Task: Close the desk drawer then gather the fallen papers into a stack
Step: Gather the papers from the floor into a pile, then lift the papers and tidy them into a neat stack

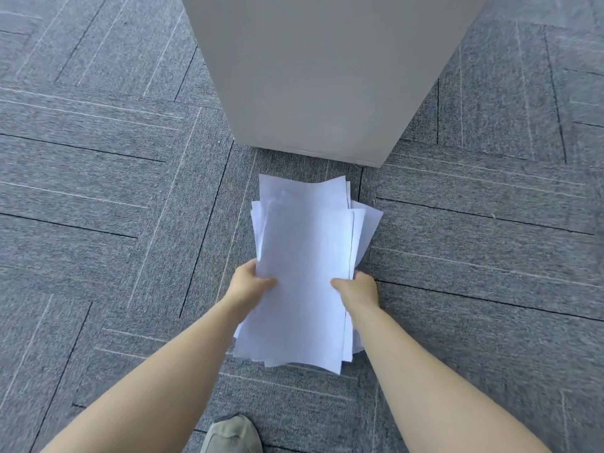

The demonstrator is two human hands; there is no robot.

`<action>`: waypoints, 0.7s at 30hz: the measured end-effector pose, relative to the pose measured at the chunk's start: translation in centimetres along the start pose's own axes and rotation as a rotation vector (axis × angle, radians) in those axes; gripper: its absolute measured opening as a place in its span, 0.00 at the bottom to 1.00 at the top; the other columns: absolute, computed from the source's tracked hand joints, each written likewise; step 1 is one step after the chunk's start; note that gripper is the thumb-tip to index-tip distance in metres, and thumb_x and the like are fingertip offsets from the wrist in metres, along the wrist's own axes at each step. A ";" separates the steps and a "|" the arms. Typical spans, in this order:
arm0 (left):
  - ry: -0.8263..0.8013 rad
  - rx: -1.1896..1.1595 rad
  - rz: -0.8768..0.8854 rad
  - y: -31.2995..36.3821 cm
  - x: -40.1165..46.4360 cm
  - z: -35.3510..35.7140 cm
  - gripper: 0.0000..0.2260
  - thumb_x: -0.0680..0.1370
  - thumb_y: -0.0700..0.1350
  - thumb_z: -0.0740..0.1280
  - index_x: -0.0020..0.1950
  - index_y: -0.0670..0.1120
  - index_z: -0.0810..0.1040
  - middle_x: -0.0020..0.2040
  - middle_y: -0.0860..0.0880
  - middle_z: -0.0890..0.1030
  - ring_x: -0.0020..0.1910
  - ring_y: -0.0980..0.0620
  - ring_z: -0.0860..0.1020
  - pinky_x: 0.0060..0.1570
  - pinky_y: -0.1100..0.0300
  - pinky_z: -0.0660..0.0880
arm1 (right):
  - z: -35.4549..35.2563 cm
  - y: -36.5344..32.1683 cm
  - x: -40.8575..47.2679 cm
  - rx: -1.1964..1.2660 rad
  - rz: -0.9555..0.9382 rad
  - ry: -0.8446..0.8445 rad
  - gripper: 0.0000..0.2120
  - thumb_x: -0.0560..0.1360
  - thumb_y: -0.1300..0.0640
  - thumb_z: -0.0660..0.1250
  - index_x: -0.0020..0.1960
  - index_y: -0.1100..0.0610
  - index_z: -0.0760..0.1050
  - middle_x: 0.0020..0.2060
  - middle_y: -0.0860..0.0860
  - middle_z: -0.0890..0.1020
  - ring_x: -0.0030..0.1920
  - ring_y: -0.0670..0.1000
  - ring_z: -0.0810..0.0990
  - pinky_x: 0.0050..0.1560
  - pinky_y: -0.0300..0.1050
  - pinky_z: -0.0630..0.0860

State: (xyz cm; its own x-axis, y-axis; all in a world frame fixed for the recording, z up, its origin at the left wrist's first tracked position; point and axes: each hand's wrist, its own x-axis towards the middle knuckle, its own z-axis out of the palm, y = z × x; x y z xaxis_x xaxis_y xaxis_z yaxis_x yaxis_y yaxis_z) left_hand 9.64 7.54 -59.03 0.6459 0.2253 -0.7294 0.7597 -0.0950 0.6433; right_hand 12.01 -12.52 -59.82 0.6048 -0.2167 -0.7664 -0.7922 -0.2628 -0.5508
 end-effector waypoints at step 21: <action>0.137 -0.375 0.495 54.5 -43.8 -22.1 0.14 0.61 0.38 0.73 0.42 0.31 0.80 0.37 0.41 0.82 0.37 0.47 0.79 0.38 0.56 0.76 | -21.6 -51.3 -51.5 0.293 -0.654 -0.091 0.08 0.70 0.63 0.64 0.40 0.69 0.70 0.30 0.53 0.69 0.33 0.51 0.65 0.36 0.47 0.62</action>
State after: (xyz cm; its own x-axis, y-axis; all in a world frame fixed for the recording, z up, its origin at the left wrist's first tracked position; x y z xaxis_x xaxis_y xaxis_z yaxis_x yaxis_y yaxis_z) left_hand 21.05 13.95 13.10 0.8794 0.3657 -0.3049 0.2800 0.1208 0.9524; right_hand 23.31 -8.22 15.06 0.9635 -0.0187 -0.2671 -0.2677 -0.0464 -0.9624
